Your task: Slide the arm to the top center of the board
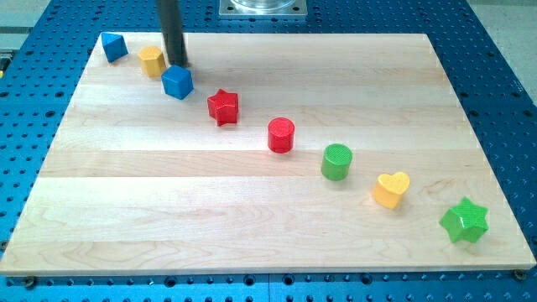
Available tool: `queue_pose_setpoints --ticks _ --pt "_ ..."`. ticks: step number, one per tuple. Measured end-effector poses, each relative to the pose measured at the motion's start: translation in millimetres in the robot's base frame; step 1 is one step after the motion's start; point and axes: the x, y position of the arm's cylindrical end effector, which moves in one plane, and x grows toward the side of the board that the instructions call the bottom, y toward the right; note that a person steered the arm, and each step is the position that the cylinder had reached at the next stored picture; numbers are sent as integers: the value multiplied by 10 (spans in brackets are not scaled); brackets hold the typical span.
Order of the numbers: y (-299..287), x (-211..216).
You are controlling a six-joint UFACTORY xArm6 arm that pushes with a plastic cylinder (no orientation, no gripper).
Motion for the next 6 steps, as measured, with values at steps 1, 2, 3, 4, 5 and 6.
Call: queue_pose_setpoints --ticks 1,2,3,4,5,6 --pt "-124 -1" --pt "412 -185" --pt "867 -519" --pt "1156 -572" --pt "1256 -575" --pt "1261 -575"
